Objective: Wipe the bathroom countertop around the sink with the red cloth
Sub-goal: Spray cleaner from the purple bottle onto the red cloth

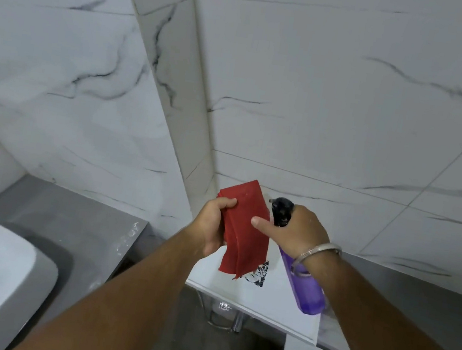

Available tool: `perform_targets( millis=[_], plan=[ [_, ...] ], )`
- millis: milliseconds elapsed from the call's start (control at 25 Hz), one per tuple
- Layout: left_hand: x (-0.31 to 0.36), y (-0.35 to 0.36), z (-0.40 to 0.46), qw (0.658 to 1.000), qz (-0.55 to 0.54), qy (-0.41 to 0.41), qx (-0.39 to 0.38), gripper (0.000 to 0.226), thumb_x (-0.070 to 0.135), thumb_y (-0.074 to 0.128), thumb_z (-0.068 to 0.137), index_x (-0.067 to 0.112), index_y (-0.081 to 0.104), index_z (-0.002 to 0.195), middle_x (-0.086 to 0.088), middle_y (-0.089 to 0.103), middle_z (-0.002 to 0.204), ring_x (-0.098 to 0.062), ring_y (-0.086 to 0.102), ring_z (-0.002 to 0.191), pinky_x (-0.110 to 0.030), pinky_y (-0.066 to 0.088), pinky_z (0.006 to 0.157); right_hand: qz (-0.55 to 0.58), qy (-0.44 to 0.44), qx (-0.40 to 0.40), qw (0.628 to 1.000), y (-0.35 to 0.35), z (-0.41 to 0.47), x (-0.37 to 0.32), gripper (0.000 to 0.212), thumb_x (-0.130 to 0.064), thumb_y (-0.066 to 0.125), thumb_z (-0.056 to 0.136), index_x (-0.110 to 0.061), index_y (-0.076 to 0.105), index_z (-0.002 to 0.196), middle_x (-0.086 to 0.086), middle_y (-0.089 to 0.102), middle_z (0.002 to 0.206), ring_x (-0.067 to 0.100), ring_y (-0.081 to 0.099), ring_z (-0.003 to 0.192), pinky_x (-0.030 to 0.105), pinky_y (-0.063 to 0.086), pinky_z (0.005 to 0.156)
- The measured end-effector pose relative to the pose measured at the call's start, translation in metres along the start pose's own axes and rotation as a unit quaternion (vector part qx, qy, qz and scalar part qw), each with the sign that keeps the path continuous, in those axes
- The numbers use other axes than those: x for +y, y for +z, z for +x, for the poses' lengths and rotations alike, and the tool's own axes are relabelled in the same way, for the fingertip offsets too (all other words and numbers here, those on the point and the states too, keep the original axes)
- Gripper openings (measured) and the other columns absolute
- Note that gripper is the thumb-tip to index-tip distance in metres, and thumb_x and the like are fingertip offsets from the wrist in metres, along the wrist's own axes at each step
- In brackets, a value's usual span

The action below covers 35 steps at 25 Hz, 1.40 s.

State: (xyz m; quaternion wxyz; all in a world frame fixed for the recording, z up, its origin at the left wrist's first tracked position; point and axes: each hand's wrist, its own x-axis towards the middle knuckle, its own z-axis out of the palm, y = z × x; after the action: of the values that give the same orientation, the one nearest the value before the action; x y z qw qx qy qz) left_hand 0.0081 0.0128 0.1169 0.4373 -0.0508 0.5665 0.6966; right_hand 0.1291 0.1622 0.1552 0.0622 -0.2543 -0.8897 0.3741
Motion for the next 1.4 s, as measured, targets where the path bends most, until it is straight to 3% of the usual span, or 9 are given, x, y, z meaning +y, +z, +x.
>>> perform_targets(
  millis=[200, 360, 560, 720, 960, 1080, 1160, 1320, 1400],
  plan=[
    [0.006, -0.01, -0.014, 0.998, -0.046, 0.038, 0.013, 0.04, 0.027, 0.052, 0.089, 0.009, 0.064, 0.123, -0.013, 0.074, 0.115, -0.033, 0.068, 0.108, -0.05, 0.05, 0.099, -0.107, -0.023, -0.085, 0.99, 0.014, -0.015, 0.026, 0.059, -0.085, 0.055, 0.058, -0.032, 0.061, 0.082, -0.011, 0.066, 0.072, 0.011, 0.062, 0.067, 0.028, 0.047, 0.059],
    [0.013, -0.031, -0.028, 0.997, -0.032, 0.071, 0.005, 0.035, 0.028, 0.067, 0.088, 0.01, 0.066, 0.119, -0.012, 0.075, 0.113, -0.029, 0.071, 0.104, -0.04, 0.058, 0.084, 0.064, 0.032, 0.073, 0.995, 0.025, -0.015, 0.052, 0.035, -0.057, 0.066, 0.079, -0.027, 0.063, 0.099, -0.007, 0.072, 0.074, 0.016, 0.069, 0.072, 0.029, 0.05, 0.067],
    [0.025, -0.068, -0.045, 0.993, 0.035, 0.115, 0.015, 0.042, 0.036, 0.077, 0.083, 0.013, 0.068, 0.117, -0.011, 0.076, 0.111, -0.028, 0.072, 0.103, -0.041, 0.058, 0.085, 0.26, 0.093, 0.263, 0.924, 0.055, -0.017, 0.068, 0.023, -0.034, 0.071, 0.084, -0.024, 0.06, 0.102, -0.008, 0.064, 0.079, -0.005, 0.06, 0.069, 0.019, 0.049, 0.066],
    [0.035, -0.106, -0.057, 0.987, 0.07, 0.137, 0.039, 0.039, 0.041, 0.079, 0.08, 0.019, 0.07, 0.11, -0.003, 0.079, 0.1, -0.021, 0.075, 0.091, -0.029, 0.06, 0.062, 0.244, 0.148, 0.33, 0.9, 0.081, -0.021, 0.08, 0.035, -0.029, 0.076, 0.08, -0.015, 0.059, 0.107, 0.003, 0.063, 0.091, 0.014, 0.062, 0.08, 0.031, 0.049, 0.081],
    [0.046, -0.165, -0.074, 0.985, 0.078, 0.151, 0.031, 0.03, 0.033, 0.077, 0.083, 0.02, 0.07, 0.109, -0.002, 0.079, 0.095, -0.02, 0.075, 0.085, -0.028, 0.06, 0.059, 0.159, 0.188, 0.381, 0.891, 0.099, -0.025, 0.078, 0.067, -0.045, 0.089, 0.059, -0.017, 0.051, 0.107, 0.009, 0.061, 0.108, 0.031, 0.062, 0.097, 0.049, 0.051, 0.09],
    [0.055, -0.191, -0.084, 0.985, 0.09, 0.149, 0.018, 0.028, 0.029, 0.076, 0.084, 0.02, 0.07, 0.109, -0.002, 0.079, 0.095, -0.02, 0.075, 0.084, -0.029, 0.06, 0.06, 0.084, 0.332, 0.344, 0.874, 0.095, -0.037, 0.071, 0.129, -0.063, 0.088, 0.045, -0.002, 0.028, 0.141, 0.023, 0.044, 0.142, 0.043, 0.047, 0.126, 0.058, 0.041, 0.103],
    [0.062, -0.205, -0.088, 0.984, 0.097, 0.149, 0.028, 0.024, 0.028, 0.076, 0.084, 0.021, 0.07, 0.106, 0.001, 0.079, 0.09, -0.017, 0.075, 0.079, -0.027, 0.059, 0.057, 0.058, 0.392, 0.316, 0.862, 0.096, -0.057, 0.068, 0.144, -0.074, 0.081, 0.045, 0.002, 0.015, 0.147, 0.024, 0.032, 0.152, 0.044, 0.041, 0.132, 0.057, 0.037, 0.107],
    [0.069, -0.236, -0.096, 0.972, 0.167, 0.162, 0.023, 0.024, 0.022, 0.078, 0.083, 0.021, 0.069, 0.105, -0.002, 0.078, 0.095, -0.017, 0.075, 0.08, -0.023, 0.057, 0.056, 0.049, 0.471, 0.287, 0.833, 0.166, -0.104, 0.02, 0.119, -0.06, 0.076, 0.069, 0.012, 0.018, 0.144, 0.032, 0.033, 0.149, 0.046, 0.038, 0.133, 0.055, 0.032, 0.11],
    [0.071, -0.248, -0.098, 0.96, 0.223, 0.167, 0.01, 0.024, 0.017, 0.078, 0.082, 0.019, 0.067, 0.104, -0.005, 0.075, 0.101, -0.018, 0.074, 0.085, -0.026, 0.059, 0.061, 0.04, 0.388, 0.151, 0.908, 0.211, -0.106, -0.024, 0.085, -0.039, 0.076, 0.076, 0.005, 0.037, 0.137, 0.026, 0.051, 0.137, 0.04, 0.051, 0.123, 0.048, 0.041, 0.102]
  ],
)
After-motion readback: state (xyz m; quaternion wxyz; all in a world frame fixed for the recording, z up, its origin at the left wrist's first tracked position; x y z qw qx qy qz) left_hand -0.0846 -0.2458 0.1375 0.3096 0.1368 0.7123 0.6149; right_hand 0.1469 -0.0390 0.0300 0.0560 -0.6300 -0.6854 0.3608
